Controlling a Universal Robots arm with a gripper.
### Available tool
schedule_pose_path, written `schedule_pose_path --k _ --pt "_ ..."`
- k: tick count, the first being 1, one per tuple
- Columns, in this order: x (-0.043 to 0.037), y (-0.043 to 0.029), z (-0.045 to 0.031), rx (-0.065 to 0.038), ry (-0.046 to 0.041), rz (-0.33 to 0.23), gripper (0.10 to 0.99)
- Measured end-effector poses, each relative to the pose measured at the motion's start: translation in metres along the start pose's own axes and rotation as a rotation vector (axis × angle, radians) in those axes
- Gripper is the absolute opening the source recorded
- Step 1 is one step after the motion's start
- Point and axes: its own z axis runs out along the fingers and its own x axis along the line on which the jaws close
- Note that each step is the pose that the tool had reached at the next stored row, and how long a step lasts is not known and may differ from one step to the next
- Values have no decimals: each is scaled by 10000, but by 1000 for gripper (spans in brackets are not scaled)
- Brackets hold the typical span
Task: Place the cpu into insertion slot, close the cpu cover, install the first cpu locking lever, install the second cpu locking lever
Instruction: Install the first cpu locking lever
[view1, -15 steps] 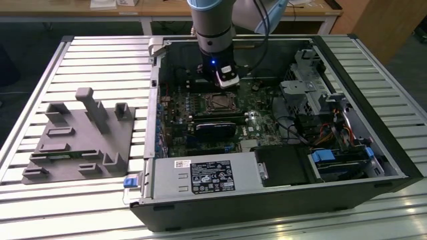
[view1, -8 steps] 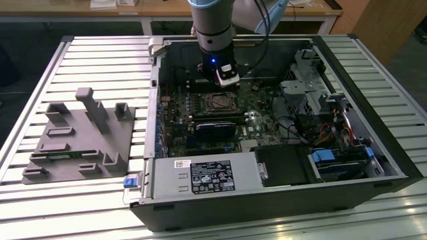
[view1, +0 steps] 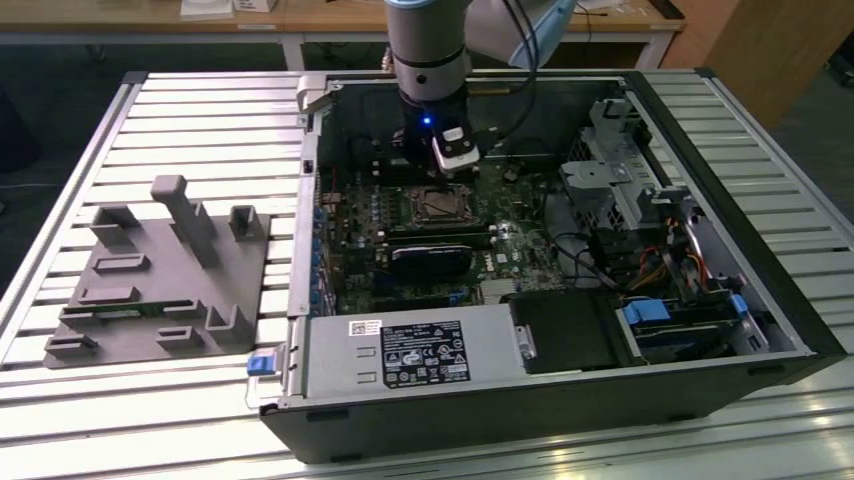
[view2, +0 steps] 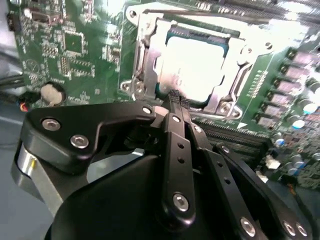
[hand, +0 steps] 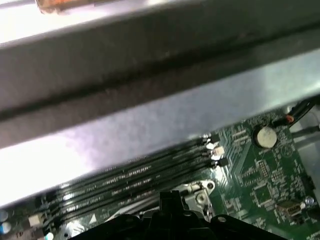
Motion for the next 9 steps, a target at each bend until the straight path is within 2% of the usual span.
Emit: schedule_pose_path --k 3,9 --pt "-21 -30 -1 177 102 -9 106" --pt "-74 -168 -3 301 197 -13 106"
